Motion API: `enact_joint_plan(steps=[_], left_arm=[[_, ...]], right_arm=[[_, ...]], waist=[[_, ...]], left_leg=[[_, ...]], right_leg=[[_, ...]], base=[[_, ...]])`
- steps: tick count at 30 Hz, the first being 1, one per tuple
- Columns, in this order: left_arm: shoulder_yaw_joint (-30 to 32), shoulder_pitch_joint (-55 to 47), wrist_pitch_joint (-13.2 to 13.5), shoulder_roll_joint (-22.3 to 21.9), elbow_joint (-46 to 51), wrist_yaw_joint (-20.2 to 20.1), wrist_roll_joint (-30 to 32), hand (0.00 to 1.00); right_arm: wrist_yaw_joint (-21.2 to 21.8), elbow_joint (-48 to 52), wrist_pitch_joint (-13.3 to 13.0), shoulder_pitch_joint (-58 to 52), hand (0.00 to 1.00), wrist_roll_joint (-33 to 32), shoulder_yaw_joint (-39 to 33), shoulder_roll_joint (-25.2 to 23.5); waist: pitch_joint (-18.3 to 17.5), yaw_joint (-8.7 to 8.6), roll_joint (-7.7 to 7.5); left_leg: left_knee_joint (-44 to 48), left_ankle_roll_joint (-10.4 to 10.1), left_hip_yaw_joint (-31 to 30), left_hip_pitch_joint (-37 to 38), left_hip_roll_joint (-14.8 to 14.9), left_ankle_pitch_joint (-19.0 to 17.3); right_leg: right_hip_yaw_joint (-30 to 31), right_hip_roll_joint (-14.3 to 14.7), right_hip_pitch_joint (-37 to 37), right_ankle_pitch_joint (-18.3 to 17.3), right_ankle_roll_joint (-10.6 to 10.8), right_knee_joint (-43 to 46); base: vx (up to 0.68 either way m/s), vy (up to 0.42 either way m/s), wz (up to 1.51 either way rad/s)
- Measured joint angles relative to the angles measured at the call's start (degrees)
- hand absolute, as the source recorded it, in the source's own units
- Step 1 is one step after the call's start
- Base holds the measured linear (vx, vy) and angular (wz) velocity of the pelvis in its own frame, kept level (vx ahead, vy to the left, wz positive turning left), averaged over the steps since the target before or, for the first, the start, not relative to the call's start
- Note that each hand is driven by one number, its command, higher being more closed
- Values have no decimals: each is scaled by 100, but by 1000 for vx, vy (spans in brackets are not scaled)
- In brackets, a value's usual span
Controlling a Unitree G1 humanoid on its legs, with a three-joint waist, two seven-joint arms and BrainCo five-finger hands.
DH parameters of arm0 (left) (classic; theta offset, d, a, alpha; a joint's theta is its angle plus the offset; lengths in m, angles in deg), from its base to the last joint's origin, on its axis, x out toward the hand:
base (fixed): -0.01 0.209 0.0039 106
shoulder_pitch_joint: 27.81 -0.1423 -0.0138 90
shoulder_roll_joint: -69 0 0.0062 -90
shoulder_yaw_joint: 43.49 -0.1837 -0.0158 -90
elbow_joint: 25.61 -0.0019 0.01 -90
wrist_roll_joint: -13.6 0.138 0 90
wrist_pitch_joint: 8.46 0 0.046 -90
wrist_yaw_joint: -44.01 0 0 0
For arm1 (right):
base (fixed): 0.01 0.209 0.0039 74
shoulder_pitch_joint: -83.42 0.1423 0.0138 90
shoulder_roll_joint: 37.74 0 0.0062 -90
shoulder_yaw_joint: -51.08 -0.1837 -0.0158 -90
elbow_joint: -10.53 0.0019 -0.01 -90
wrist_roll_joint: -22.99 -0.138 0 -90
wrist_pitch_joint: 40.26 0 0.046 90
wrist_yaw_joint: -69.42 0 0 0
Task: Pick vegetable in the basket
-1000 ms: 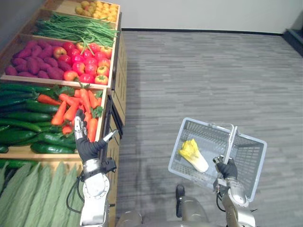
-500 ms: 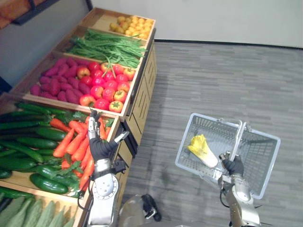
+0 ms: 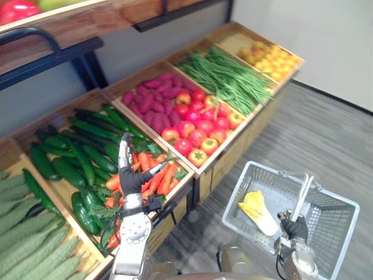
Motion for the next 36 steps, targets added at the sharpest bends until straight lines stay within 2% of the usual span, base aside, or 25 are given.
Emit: enact_joint_plan(steps=[2,4,6,8,11,12,13,16,20,23,27,30,36], left_arm=[[-7,-15,-4,-45,0,-37,-3,0],[0,-18,-9,-50,0,-35,-7,0],[7,18,-8,-52,6,-35,-5,0],[38,38,-9,-47,8,-42,-5,0],[170,35,-14,87,0,-95,60,0],[270,46,-17,220,-3,-170,255,0],[277,50,-27,399,-8,-205,412,0],[431,195,-58,797,-131,-393,844,0],[508,575,-127,1259,-605,-446,1412,0],[622,851,-256,1661,-1228,-541,2042,0],[698,1111,-438,2061,-2029,-545,2632,0],[703,1313,-548,2351,-2510,-562,2942,0],[726,1526,-731,2535,-2838,-796,3184,0]], right_arm=[[-54,-17,-21,-154,100,-243,-161,-36],[-62,-20,-46,-373,100,-406,-161,-38],[-35,-27,-85,-541,100,-444,-145,-41],[-38,-159,-98,-472,100,-446,-160,-58],[-44,-433,-114,-355,100,-524,-219,-157],[-31,-546,-114,-331,100,-564,-229,-228],[28,-658,-113,-334,100,-565,-230,-284],[177,-793,-112,-316,100,-558,-241,-309],[317,-1019,-129,-214,100,-526,-256,-224],[449,-1267,-129,-13,100,-456,-254,-130],[588,-1326,-132,110,100,-438,-252,-50],[610,-1371,-146,276,100,-436,-245,44],[612,-1370,-164,615,100,-414,-239,248]], waist=[[9,23,10],[17,-18,-3],[33,-4,-58],[35,15,-64],[20,78,-143],[3,76,-187],[-36,67,-276],[-88,8,-392],[-128,-29,-385],[-128,-189,-386],[-125,-330,-378],[-87,-347,-333],[179,-397,-227]], left_leg=[[-242,-101,52,-58,174,209],[-214,-4,443,-111,369,368],[-82,245,1797,-146,693,494],[-144,206,2463,-156,815,522],[-311,135,2376,-149,698,568],[-386,111,2342,-149,654,603],[-552,74,2321,-145,587,695],[-1127,62,2322,-3,386,1039],[-1713,52,2333,208,236,1449],[-2229,10,2311,374,149,1773],[-2550,-15,2342,543,140,1995],[-2697,2,2483,512,139,2103],[-2762,60,2633,292,74,2202]], right_leg=[[-377,0,119,18,-31,-63],[-749,-31,356,55,-92,-202],[-1110,-153,623,82,-136,-458],[-1207,-205,664,101,-167,-586],[-1059,-215,760,179,-203,-841],[-1038,-215,790,228,-186,-943],[-1025,-231,792,295,-183,-1048],[-922,-286,793,441,-177,-1276],[-810,-278,812,544,-222,-1459],[-676,-199,814,621,-293,-1580],[-621,-159,788,671,-322,-1644],[-489,-102,649,826,-313,-1757],[-298,-105,409,1095,-207,-1993]], base=[[86,-235,105],[27,-165,97],[-1,-90,82],[-39,2,52],[-85,61,16],[-102,49,13],[-85,37,14],[-40,10,8],[1,-2,-1],[-1,-9,4],[-3,-24,-4],[-37,-15,-24],[-80,13,-16]])
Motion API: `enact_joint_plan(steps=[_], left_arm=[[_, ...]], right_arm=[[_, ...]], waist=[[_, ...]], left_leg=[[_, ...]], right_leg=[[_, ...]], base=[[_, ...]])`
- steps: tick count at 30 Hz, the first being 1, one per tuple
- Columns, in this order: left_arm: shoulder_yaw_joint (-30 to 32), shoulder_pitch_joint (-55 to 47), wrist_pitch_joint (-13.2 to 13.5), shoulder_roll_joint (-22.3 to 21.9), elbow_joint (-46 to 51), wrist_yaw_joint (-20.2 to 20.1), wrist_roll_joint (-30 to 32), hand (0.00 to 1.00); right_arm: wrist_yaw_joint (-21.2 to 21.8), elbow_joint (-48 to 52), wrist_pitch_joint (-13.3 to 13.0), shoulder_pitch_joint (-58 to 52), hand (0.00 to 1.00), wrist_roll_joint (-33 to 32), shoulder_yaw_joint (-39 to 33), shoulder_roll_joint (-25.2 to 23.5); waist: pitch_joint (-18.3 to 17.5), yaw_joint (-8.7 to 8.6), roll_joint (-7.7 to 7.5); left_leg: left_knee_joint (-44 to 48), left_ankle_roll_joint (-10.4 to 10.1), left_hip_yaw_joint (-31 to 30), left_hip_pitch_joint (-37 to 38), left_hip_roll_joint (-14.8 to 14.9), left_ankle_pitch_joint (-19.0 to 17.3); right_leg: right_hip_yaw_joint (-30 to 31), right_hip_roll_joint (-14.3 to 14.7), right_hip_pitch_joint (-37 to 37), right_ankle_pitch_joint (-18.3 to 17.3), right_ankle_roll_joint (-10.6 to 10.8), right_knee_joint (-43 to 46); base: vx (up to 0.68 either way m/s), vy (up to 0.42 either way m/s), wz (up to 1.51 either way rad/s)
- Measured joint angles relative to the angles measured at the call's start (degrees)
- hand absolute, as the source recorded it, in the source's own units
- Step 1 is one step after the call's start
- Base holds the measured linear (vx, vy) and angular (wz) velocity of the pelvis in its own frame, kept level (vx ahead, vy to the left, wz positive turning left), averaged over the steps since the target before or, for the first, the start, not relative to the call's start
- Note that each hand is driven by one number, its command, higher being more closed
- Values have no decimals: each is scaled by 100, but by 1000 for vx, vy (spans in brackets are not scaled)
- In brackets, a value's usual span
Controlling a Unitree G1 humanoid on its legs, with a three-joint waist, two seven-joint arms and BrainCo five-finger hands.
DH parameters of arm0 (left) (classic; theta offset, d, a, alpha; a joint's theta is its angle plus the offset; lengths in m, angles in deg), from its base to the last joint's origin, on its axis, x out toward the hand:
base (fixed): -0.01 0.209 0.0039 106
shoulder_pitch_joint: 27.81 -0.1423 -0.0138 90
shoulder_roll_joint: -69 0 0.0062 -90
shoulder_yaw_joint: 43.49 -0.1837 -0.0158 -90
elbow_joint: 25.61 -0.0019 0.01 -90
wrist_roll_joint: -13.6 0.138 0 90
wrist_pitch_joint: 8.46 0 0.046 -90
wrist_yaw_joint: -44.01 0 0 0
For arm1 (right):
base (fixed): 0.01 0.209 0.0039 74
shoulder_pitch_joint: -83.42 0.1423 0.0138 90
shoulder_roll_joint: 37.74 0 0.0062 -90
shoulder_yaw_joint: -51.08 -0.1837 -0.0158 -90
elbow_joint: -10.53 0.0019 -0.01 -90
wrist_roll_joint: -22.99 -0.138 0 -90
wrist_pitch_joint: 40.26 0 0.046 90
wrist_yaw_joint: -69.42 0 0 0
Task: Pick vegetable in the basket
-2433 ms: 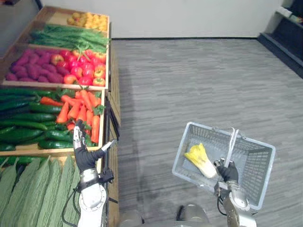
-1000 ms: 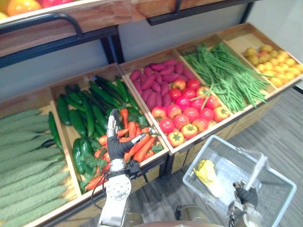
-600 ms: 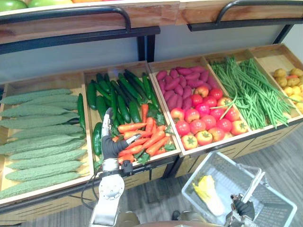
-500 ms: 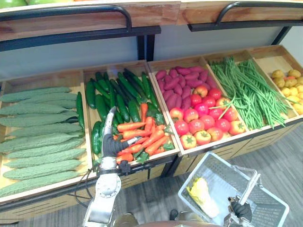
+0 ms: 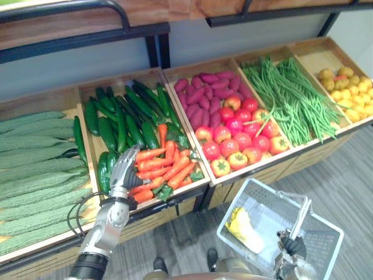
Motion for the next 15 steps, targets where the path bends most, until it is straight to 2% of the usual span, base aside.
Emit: enact_joint_plan(steps=[5,6,7,10,11,15], left_arm=[[-59,344,-37,98,-354,-107,307,0],[-104,481,-36,141,-440,-127,345,0],[-366,1059,-36,298,-613,-129,526,0],[-528,1343,-79,298,-746,-116,641,0],[-539,1392,-86,298,-773,-116,672,100],[-694,2021,-165,314,-1246,47,785,100]], right_arm=[[22,1,0,141,100,105,91,51],[76,1,1,171,100,105,98,73],[90,157,-1,328,100,99,204,120],[95,297,-9,363,100,93,216,120],[95,316,-25,381,100,88,217,120],[88,564,-52,408,100,-35,271,121]], waist=[[219,-10,-34],[337,-32,-60],[567,-93,-109],[620,-113,-116],[655,-125,-126],[824,-129,-136]], left_leg=[[-59,13,19,-299,-35,105],[-40,22,22,-327,-36,112],[66,45,37,-571,-29,125],[96,45,39,-662,-20,125],[111,44,41,-662,-11,124],[139,44,24,-767,10,124]], right_leg=[[74,-11,-317,147,40,-63],[83,-14,-340,168,41,-62],[121,-18,-547,238,31,-60],[128,-12,-627,243,29,-59],[135,-8,-625,243,29,-59],[126,-1,-705,255,20,-51]], base=[[-43,6,-6],[-25,-6,-9],[-14,-8,-7],[15,-7,-3],[27,-8,-3],[-2,-3,1]])
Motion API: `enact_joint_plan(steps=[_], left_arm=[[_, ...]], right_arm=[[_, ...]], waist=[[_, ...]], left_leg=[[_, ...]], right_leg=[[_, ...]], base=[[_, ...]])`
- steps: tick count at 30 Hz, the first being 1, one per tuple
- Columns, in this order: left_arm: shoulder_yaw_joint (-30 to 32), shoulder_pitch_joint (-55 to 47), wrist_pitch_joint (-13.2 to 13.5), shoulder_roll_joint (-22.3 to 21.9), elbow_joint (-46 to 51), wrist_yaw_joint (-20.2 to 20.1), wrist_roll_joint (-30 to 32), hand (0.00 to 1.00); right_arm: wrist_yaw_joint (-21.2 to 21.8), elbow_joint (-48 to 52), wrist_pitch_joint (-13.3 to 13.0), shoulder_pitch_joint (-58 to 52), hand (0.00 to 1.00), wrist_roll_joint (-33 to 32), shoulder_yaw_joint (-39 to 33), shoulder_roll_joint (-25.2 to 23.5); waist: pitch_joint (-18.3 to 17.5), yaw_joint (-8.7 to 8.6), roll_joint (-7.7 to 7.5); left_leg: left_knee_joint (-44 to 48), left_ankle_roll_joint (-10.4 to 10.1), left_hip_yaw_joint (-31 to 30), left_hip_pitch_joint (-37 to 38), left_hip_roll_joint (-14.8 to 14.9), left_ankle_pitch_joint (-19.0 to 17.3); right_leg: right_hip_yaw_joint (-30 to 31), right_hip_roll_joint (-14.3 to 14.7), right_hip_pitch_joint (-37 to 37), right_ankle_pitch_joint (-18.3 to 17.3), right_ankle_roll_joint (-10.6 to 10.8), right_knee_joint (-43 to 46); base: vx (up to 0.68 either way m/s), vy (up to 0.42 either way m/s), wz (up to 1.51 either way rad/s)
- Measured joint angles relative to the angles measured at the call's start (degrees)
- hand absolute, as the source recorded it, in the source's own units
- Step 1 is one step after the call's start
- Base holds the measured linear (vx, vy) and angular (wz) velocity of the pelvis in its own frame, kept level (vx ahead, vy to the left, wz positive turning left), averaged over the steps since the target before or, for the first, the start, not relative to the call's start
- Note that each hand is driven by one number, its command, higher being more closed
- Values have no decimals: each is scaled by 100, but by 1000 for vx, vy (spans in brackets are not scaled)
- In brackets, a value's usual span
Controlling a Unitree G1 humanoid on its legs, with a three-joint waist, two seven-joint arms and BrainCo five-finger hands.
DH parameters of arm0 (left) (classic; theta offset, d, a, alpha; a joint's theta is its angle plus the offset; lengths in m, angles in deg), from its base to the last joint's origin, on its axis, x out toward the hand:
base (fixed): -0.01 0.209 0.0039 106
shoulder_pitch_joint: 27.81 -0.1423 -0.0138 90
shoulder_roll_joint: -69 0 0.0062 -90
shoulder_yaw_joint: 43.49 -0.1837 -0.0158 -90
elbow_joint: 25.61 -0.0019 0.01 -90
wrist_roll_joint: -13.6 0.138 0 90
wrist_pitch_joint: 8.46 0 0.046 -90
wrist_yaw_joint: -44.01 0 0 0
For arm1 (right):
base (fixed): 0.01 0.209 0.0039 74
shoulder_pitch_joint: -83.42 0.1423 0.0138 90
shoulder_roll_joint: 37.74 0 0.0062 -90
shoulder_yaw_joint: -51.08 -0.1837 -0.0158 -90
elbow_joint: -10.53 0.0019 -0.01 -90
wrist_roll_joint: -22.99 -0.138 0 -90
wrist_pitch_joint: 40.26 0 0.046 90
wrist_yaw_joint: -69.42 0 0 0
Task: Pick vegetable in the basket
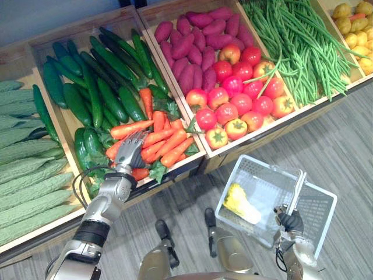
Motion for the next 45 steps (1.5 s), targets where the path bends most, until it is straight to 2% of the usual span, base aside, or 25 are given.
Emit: enact_joint_plan(steps=[2,6,13,15,20,27,31,35,38,42,45], left_arm=[[-21,216,-23,0,-49,41,58,100],[-8,451,-33,43,-157,78,80,100],[41,400,-35,132,-171,79,78,100],[165,267,-56,131,-114,66,79,100],[718,-101,-217,131,489,115,64,100],[1227,-591,-262,67,1731,575,-47,100],[1374,-868,-260,-344,2129,618,-89,100],[1360,-1282,-146,-896,2840,728,-436,100],[1338,-1592,108,-1428,3320,768,-1053,100],[1301,-1968,325,-1784,3811,870,-1536,100],[1285,-2163,426,-1930,4078,899,-1783,100]], right_arm=[[-6,9,-86,9,100,-5,75,-2],[-15,73,-97,37,100,-41,140,-2],[-16,74,-106,56,100,-41,145,-8],[-13,74,-106,61,100,-37,145,-23],[-25,73,-132,15,100,-37,113,-28],[-28,60,-151,-15,100,-35,16,-168],[-22,-83,-152,-59,100,-30,15,-189],[-26,-112,-151,-159,100,-32,-88,-232],[-43,-221,-151,-236,100,-36,-119,-234],[-77,-276,-146,-376,100,-36,-196,-234],[-128,-257,-142,-413,100,-39,-209,-237]], waist=[[30,-4,-1],[102,-18,3],[126,-36,8],[128,-85,10],[142,-98,27],[137,-94,36],[123,-92,50],[20,-30,184],[-147,13,298],[-349,18,426],[-419,31,425]], left_leg=[[-9,-1,5,0,32,-1],[-13,-1,17,10,43,0],[-31,-1,20,54,19,0],[-59,-1,19,125,15,0],[-117,-1,-1,260,-5,0],[-207,0,-67,487,-43,2],[-241,0,-155,627,-55,2],[-289,-1,-187,678,-64,2],[-313,-2,-216,755,-62,1],[-392,-10,-257,907,-58,6],[-190,-30,-260,907,-29,-77]], right_leg=[[6,1,-6,0,0,0],[18,2,-6,0,0,0],[19,4,28,0,0,-9],[16,4,101,0,0,-36],[-4,13,260,0,2,-118],[-74,1,528,-6,8,-223],[-148,-10,740,-10,13,-308],[-160,-11,801,-29,32,-322],[-173,-4,876,-70,48,-320],[-231,0,1018,-112,72,-318],[-213,-1,1095,-126,76,-312]], base=[[0,0,0],[0,0,0],[0,0,0],[19,2,0],[17,-1,2],[24,-1,5],[26,2,12],[29,0,3],[22,-3,3],[18,-7,7],[6,1,2]])
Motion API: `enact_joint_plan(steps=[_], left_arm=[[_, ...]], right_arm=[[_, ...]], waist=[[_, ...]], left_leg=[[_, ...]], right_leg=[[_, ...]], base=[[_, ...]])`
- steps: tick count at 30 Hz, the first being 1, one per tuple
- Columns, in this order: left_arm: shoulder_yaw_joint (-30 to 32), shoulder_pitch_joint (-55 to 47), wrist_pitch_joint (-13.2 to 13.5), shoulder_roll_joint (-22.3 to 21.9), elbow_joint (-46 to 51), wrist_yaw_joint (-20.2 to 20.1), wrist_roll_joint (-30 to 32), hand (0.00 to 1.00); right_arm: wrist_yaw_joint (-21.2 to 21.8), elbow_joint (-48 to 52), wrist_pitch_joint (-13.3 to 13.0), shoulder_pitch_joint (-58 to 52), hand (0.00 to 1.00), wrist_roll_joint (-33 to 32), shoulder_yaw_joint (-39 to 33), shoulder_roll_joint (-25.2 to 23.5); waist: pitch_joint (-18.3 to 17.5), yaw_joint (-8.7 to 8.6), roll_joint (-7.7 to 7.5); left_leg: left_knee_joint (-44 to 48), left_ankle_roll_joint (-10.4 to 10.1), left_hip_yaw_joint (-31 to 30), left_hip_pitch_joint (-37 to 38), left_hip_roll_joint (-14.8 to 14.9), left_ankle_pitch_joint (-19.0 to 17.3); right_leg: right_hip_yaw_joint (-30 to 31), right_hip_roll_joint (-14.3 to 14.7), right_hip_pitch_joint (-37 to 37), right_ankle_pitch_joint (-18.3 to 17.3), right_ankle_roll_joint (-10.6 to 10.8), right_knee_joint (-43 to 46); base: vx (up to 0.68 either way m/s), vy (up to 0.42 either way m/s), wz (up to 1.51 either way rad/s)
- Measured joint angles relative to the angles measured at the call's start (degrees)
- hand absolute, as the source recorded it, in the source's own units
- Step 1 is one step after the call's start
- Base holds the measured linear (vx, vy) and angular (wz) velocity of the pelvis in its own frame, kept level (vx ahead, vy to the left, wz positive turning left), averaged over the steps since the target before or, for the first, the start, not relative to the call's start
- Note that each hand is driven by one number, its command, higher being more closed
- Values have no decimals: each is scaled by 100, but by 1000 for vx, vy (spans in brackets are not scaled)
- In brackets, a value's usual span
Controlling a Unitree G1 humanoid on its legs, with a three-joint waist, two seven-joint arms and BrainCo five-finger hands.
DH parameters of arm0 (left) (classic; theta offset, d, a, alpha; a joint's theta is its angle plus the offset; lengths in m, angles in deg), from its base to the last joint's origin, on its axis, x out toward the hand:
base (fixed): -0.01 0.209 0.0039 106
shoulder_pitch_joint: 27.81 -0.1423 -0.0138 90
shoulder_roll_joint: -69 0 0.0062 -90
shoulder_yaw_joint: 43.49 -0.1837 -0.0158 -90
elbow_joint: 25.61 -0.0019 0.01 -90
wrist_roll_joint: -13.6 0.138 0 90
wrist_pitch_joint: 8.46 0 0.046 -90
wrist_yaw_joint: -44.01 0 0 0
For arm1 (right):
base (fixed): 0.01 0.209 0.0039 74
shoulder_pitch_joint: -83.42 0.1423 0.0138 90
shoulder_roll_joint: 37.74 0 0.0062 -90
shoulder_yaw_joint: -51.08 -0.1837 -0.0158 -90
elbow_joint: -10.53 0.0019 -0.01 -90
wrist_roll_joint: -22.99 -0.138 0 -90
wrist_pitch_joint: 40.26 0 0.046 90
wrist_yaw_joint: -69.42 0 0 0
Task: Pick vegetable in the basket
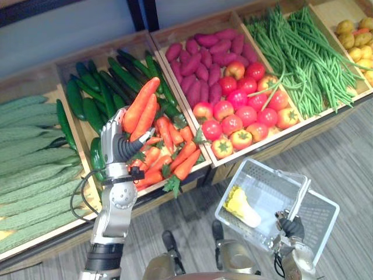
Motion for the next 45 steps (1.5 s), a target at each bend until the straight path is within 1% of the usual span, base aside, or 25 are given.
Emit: enact_joint_plan(steps=[2,5,6,12,13,15,16,17,19,20,21,22,23,24,25,26,27,28,30,31,32,33,34,38,45], left_arm=[[-55,-124,13,-62,122,63,-167,100],[-291,-394,66,-295,454,139,-417,100],[-455,-412,111,-323,500,148,-476,100],[-1293,-570,324,-463,881,54,-742,100],[-1385,-572,335,-487,883,54,-756,100],[-1402,-534,341,-442,871,52,-789,100],[-1385,-506,341,-429,819,54,-839,100],[-1347,-485,340,-445,699,52,-857,100],[-1248,-483,338,-447,612,47,-882,100],[-1169,-473,339,-447,595,49,-933,100],[-1163,-349,341,-463,431,42,-988,100],[-1204,-235,341,-479,283,8,-1019,100],[-1308,-3,340,-492,21,-84,-1096,100],[-1397,150,341,-495,-139,-131,-1123,100],[-1395,180,343,-488,-194,-172,-1158,100],[-1482,267,347,-478,-364,-189,-1212,100],[-1592,320,344,-503,-501,-191,-1267,100],[-1622,318,343,-501,-548,-191,-1292,100],[-1609,293,337,-471,-715,-186,-1353,100],[-1609,276,337,-461,-721,-181,-1358,100],[-1598,237,338,-458,-731,-170,-1363,100],[-1567,169,337,-491,-744,-171,-1364,100],[-1554,136,339,-548,-744,-170,-1364,100],[-1576,124,328,-441,-949,-202,-1424,100],[-1699,111,190,-464,-1381,-447,-1815,100]], right_arm=[[-17,85,30,12,100,0,-4,-1],[-136,644,110,-14,100,-22,13,-34],[-169,824,111,-55,100,-24,7,-57],[-302,2370,110,-378,100,-56,217,-237],[-342,2541,110,-323,100,-50,318,-236],[-403,2625,109,-109,100,-26,527,-261],[-424,2620,109,49,100,10,606,-304],[-447,2575,109,203,100,56,656,-298],[-505,2398,99,468,100,66,743,-252],[-515,2233,97,724,100,73,846,-216],[-513,2120,99,916,100,84,926,-208],[-512,2097,99,949,100,113,957,-189],[-509,2066,101,980,100,122,1073,-96],[-507,2019,124,1041,100,124,1229,8],[-505,1964,155,1092,100,124,1322,37],[-514,1950,180,1125,100,119,1490,67],[-525,1947,179,1181,100,100,1572,124],[-528,1947,179,1221,100,93,1604,128],[-527,1933,178,1356,100,11,1756,122],[-525,1932,177,1362,100,-19,1790,123],[-520,1922,176,1384,100,-76,1855,145],[-514,1918,175,1394,100,-140,1972,242],[-494,1918,169,1391,100,-200,2046,335],[-151,1888,182,1225,100,-568,2361,229],[232,1892,431,1085,100,-1354,3116,228]], waist=[[-1,7,-4],[-4,101,2],[-8,107,1],[-170,99,-145],[-229,158,-171],[-264,151,-228],[-296,153,-294],[-318,165,-262],[-382,161,-178],[-408,172,-170],[-415,168,-116],[-456,160,-42],[-470,159,66],[-473,171,141],[-473,166,142],[-473,185,145],[-465,198,133],[-460,213,123],[-444,410,98],[-419,462,56],[-419,509,75],[-452,510,231],[-463,498,325],[-517,455,-114],[-539,461,-102]], left_leg=[[384,-5,21,-77,58,-198],[1277,-92,-589,-308,185,-792],[1433,-88,-530,-336,225,-927],[2033,-109,790,-283,565,-1478],[2208,-108,1296,-223,758,-1605],[2282,-96,1973,-41,939,-1705],[2284,-136,2419,154,962,-1762],[2250,-164,2805,392,1021,-1784],[2119,-165,3273,662,1064,-1783],[2068,-168,3468,870,1057,-1782],[2108,-172,3546,1034,1092,-1784],[2191,-174,3550,1076,1156,-1782],[2662,-170,3508,1115,1411,-1773],[3505,36,3322,1038,1809,-1619],[4044,332,3040,918,1991,-1426],[4845,445,2180,543,2076,-1327],[5189,188,1239,61,1746,-1698],[5187,189,851,-141,1547,-1829],[4698,290,-203,-649,871,-2162],[4447,285,-445,-747,735,-2159],[3806,187,-944,-884,463,-2098],[2838,-86,-1385,-892,373,-1652],[2512,-193,-1501,-931,408,-1262],[1990,7,-1020,-516,16,-1298],[1579,8,-983,-190,-100,-1287]], right_leg=[[83,8,40,3,-2,31],[545,151,-51,7,6,160],[673,193,-62,-6,48,163],[1832,480,-565,171,217,205],[1596,454,-738,121,129,206],[227,89,-992,8,-123,343],[-1029,-277,-1098,-4,-434,493],[-2177,-571,-1031,-15,-619,576],[-3606,-883,-892,-20,-895,708],[-4218,-988,-799,225,-933,799],[-3969,-827,-877,301,-688,807],[-3787,-707,-920,263,-657,800],[-3492,-479,-926,201,-672,788],[-3164,-241,-845,154,-716,713],[-2996,-130,-754,147,-729,625],[-2679,15,-568,120,-767,429],[-2373,28,-436,121,-766,307],[-2210,16,-371,122,-765,271],[-1448,-23,-72,153,-714,134],[-1287,-48,-9,183,-645,102],[-1004,-96,70,236,-392,98],[-735,-33,127,231,-232,94],[-591,74,143,231,-125,84],[-105,-315,304,427,109,-451],[-67,-359,379,407,134,-429]], base=[[-15,1,-17],[-38,-11,-69],[-61,13,-93],[-50,65,-125],[-10,42,-192],[19,37,-188],[84,48,-179],[143,9,-181],[157,-71,-171],[175,-170,-222],[186,-189,-195],[231,-196,-171],[254,-155,-159],[272,-134,-159],[275,-91,-156],[326,-2,-139],[269,15,-134],[264,97,-139],[270,179,-155],[250,235,-148],[165,245,-139],[147,264,-133],[140,276,-117],[143,205,-46],[120,66,-1]])
